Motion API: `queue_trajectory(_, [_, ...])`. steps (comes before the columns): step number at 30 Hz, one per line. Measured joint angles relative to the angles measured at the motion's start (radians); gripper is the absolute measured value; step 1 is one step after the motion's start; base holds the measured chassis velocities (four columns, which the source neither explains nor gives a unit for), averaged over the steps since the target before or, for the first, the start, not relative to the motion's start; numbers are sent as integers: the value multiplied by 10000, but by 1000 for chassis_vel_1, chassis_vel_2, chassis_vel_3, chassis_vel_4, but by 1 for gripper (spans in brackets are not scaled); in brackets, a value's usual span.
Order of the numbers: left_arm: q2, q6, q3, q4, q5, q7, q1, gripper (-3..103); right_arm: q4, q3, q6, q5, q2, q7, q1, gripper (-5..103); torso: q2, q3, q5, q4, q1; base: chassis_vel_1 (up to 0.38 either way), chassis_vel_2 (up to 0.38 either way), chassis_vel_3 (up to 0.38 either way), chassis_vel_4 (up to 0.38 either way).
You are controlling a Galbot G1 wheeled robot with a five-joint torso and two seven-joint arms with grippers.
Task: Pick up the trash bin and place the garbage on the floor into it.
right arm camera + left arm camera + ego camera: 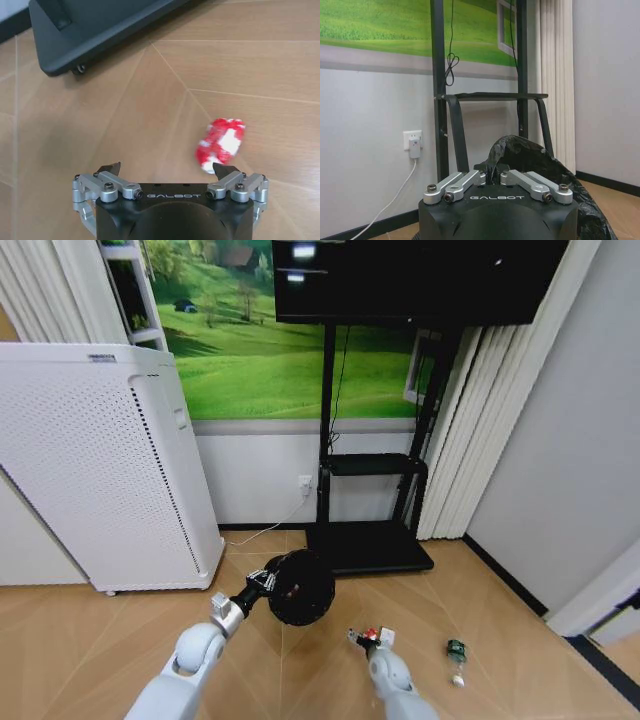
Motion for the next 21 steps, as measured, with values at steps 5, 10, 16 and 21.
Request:
queue_trajectory(5, [-40, 8, -4, -64, 2, -13, 38, 7, -859, -14, 269, -58, 338, 476, 610, 100, 0, 1, 0, -1, 0, 0, 0, 0, 0])
queue_trajectory(10, [-54, 20, -101, -209, 0, -18, 151, 7, -1761, 27, 530, -441, 648, 940, 1101, 100, 0, 1, 1, 0, 0, 0, 0, 0, 0])
queue_trajectory(16, [-81, 49, -187, -365, -4, -25, 276, 7, -2508, 92, 888, -879, 770, 998, 1369, 100, 0, 1, 2, -1, 1, 0, 0, 0, 0])
queue_trajectory(21, [-73, 83, -238, -468, -10, -30, 374, 7, -3032, 196, 1150, -1140, 825, 919, 1523, 100, 0, 1, 2, -2, 0, 0, 0, 0, 0])
